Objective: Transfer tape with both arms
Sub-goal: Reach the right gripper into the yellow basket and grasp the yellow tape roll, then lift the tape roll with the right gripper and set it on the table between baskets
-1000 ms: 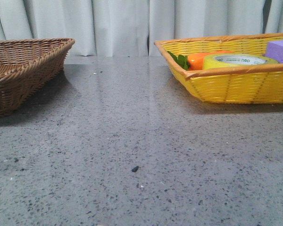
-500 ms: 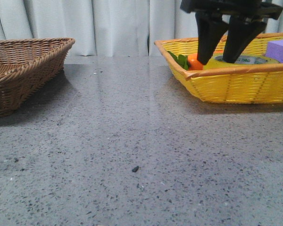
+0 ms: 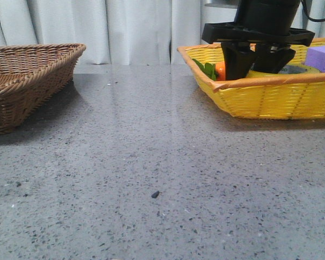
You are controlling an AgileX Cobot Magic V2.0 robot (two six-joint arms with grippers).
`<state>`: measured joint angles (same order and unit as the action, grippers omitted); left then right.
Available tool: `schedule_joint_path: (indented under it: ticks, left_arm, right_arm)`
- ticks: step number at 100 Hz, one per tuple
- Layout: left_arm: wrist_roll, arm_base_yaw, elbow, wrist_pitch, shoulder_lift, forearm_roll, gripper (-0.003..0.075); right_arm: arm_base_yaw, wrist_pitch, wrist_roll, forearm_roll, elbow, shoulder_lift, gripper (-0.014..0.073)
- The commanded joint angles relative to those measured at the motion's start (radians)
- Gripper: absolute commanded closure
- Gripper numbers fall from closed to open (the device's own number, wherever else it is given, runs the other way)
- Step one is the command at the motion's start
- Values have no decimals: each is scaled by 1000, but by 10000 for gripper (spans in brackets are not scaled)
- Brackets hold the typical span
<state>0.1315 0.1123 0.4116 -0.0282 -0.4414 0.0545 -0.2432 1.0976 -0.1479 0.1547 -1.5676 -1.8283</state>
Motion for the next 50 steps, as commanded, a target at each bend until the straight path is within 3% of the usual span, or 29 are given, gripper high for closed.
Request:
schedule_joint_path:
  ticks: [1, 14, 50]
  left_arm:
    - [5, -2, 38, -80, -12, -6, 741]
    - [5, -2, 38, -80, -12, -6, 741]
    - [5, -2, 38, -80, -12, -6, 741]
  right_arm:
    - [4, -15, -12, -3, -32, 45, 427]
    - [4, -12, -12, -3, -32, 45, 550]
    - [4, 30, -12, -3, -98, 47, 645]
